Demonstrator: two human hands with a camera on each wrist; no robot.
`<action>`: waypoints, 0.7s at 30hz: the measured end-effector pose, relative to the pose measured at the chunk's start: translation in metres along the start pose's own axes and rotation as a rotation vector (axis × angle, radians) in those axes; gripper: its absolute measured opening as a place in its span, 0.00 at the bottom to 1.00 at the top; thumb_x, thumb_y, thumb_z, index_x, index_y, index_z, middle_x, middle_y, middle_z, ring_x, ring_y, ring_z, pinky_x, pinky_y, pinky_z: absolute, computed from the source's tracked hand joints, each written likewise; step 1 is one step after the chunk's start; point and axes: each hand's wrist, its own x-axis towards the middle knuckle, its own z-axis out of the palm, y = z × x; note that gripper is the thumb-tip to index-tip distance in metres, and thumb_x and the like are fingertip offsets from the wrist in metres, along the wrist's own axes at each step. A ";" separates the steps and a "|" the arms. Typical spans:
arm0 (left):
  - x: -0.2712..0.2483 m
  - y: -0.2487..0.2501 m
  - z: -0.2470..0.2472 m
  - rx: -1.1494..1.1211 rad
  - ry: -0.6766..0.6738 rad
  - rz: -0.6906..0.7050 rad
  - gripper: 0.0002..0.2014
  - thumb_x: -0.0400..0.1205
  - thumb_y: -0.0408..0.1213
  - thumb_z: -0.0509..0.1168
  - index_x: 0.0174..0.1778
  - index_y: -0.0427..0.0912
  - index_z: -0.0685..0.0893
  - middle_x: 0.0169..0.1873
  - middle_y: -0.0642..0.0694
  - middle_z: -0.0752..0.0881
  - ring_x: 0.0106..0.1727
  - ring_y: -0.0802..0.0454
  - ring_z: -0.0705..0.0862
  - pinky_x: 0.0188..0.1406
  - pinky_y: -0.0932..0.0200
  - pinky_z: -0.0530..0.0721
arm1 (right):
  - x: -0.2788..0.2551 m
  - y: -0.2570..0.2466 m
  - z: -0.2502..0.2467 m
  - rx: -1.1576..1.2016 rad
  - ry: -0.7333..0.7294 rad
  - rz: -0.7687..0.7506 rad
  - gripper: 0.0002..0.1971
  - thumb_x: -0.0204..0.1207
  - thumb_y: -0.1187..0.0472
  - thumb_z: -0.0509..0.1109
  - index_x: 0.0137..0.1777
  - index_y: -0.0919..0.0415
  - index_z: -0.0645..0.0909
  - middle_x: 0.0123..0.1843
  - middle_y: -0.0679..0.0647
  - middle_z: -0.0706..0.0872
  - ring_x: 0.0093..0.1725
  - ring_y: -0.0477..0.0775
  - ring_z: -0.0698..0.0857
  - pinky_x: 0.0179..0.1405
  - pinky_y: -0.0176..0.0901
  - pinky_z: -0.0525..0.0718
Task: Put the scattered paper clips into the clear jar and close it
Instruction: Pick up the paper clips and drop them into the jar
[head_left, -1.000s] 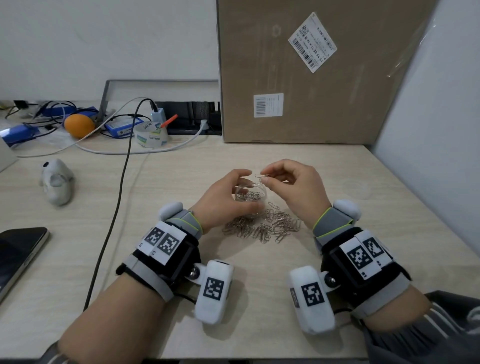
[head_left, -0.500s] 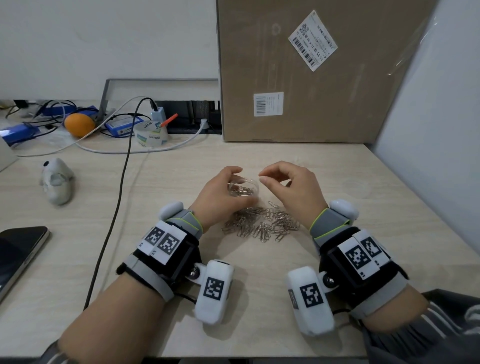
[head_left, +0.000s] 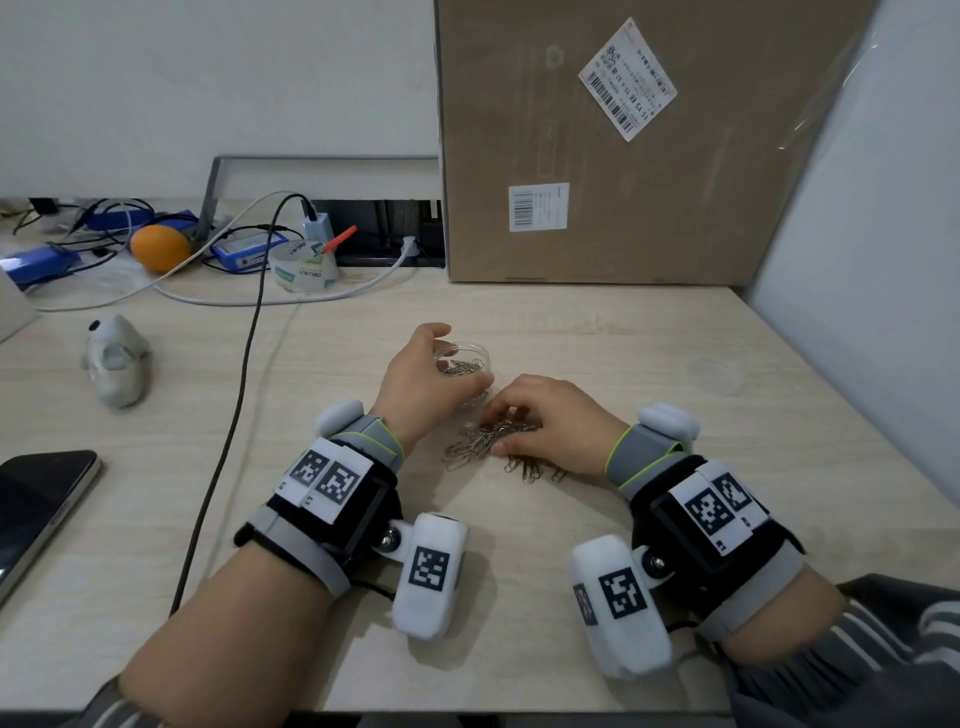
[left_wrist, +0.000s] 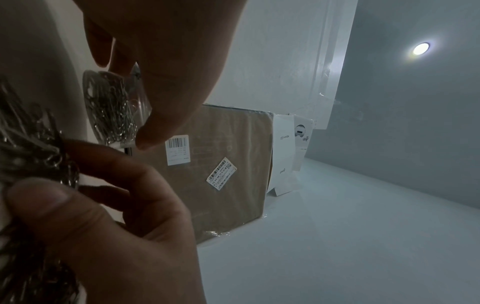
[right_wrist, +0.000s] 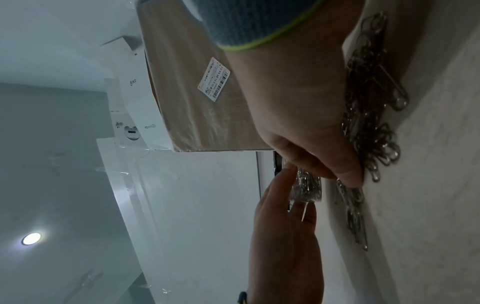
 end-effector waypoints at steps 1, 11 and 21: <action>0.000 0.000 0.000 0.001 -0.001 0.000 0.35 0.71 0.40 0.77 0.73 0.44 0.71 0.63 0.46 0.81 0.58 0.50 0.82 0.63 0.55 0.79 | -0.001 0.000 -0.001 0.010 0.023 -0.004 0.14 0.67 0.57 0.77 0.53 0.54 0.85 0.52 0.55 0.84 0.51 0.52 0.81 0.57 0.46 0.77; -0.002 0.002 0.000 -0.009 -0.026 -0.005 0.35 0.71 0.40 0.77 0.73 0.44 0.71 0.60 0.48 0.80 0.59 0.50 0.82 0.64 0.52 0.80 | 0.000 0.001 -0.004 0.032 0.225 0.066 0.04 0.68 0.63 0.75 0.43 0.56 0.88 0.35 0.47 0.85 0.37 0.43 0.81 0.40 0.32 0.76; -0.001 -0.001 0.000 0.031 -0.054 -0.002 0.35 0.71 0.42 0.77 0.73 0.45 0.71 0.63 0.47 0.80 0.58 0.50 0.82 0.63 0.53 0.80 | -0.002 0.005 -0.018 0.182 0.547 0.185 0.03 0.67 0.66 0.76 0.40 0.59 0.89 0.35 0.51 0.88 0.36 0.45 0.84 0.41 0.29 0.79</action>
